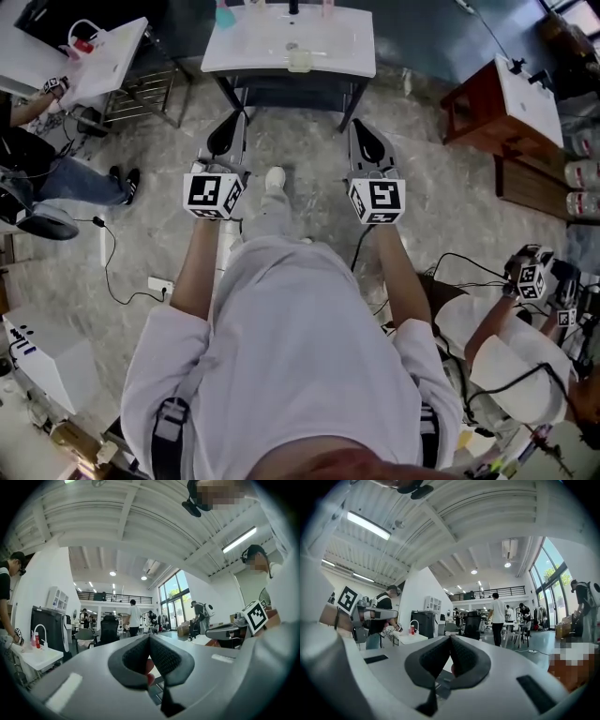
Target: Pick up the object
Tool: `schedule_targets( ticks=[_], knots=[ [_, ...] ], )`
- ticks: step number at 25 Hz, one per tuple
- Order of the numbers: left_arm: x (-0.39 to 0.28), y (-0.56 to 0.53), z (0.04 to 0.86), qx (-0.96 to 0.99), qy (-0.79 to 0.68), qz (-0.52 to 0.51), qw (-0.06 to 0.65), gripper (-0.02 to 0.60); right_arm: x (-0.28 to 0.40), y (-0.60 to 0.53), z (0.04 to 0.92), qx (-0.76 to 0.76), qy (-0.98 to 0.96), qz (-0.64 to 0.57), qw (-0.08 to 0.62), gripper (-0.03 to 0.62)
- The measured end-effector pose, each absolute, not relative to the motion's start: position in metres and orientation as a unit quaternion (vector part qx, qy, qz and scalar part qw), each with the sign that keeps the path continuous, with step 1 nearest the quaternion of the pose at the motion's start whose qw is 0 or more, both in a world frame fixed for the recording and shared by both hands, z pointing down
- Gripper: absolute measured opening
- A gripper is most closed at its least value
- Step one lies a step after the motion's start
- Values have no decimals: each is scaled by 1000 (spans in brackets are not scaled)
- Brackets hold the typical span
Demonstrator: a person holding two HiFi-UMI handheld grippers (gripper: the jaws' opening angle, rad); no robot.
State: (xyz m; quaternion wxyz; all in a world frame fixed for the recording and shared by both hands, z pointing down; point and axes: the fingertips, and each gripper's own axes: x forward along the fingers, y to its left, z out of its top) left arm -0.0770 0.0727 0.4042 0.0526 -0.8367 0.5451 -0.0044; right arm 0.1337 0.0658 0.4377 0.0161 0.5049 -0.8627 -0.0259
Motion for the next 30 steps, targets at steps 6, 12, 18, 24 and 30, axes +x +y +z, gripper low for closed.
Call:
schedule_targets(
  ticks=[6, 12, 18, 24, 30],
  knots=[
    [-84, 20, 408, -842, 538, -2, 48, -2, 120, 24, 433, 511, -859, -27, 16, 0],
    [-100, -52, 419, -850, 526, -5, 33, -2, 104, -42, 448, 526, -850, -1, 27, 0],
    [-125, -125, 427, -861, 508, -8, 14, -2, 81, -113, 458, 546, -836, 19, 46, 2],
    [-157, -195, 434, -867, 497, -2, 0, -2, 51, -184, 463, 561, -825, 12, 66, 2],
    [-164, -245, 437, -878, 479, 1, -1, -2, 29, -239, 452, 568, -820, -6, 72, 2]
  ],
)
